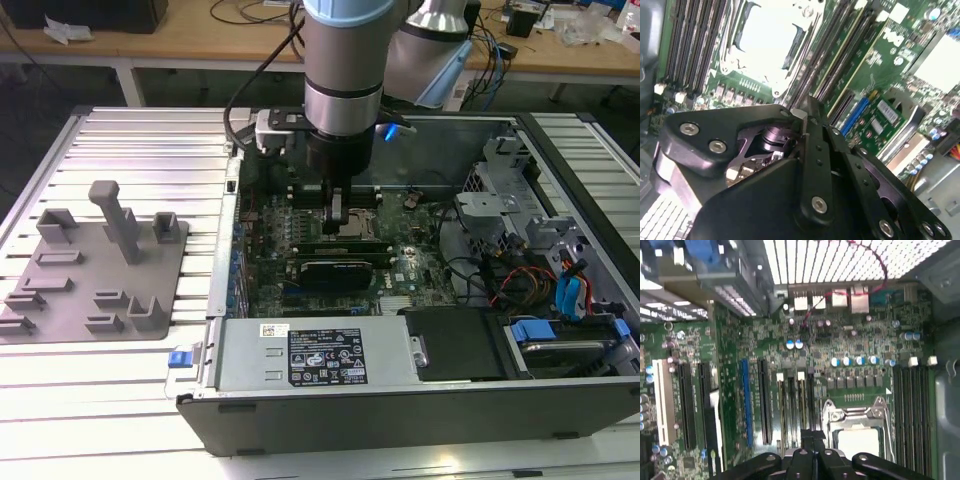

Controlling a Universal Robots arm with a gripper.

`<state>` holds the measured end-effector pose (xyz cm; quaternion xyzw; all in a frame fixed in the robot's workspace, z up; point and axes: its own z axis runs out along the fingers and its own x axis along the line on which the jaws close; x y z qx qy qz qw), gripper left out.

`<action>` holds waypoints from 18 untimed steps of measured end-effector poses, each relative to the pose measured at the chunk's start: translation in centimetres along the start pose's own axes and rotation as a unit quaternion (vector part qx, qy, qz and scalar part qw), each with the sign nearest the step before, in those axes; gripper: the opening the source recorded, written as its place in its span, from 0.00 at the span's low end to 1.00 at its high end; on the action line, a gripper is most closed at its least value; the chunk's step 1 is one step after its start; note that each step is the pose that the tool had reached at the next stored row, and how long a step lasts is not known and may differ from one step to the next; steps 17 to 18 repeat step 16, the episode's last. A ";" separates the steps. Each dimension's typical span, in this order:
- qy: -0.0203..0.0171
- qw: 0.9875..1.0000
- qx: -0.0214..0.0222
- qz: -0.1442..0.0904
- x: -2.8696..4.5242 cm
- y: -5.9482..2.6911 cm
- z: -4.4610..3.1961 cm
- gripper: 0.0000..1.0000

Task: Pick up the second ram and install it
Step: 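Press down the second ram until it locks into place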

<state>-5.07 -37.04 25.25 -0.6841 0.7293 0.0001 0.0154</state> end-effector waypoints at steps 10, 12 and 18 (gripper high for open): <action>0.000 1.000 0.000 0.000 -0.15 -2.29 -0.09 0.08; 0.000 1.000 0.000 0.000 -0.15 -2.29 -0.09 0.08; 0.000 1.000 0.000 0.000 -0.15 -2.29 -0.11 0.08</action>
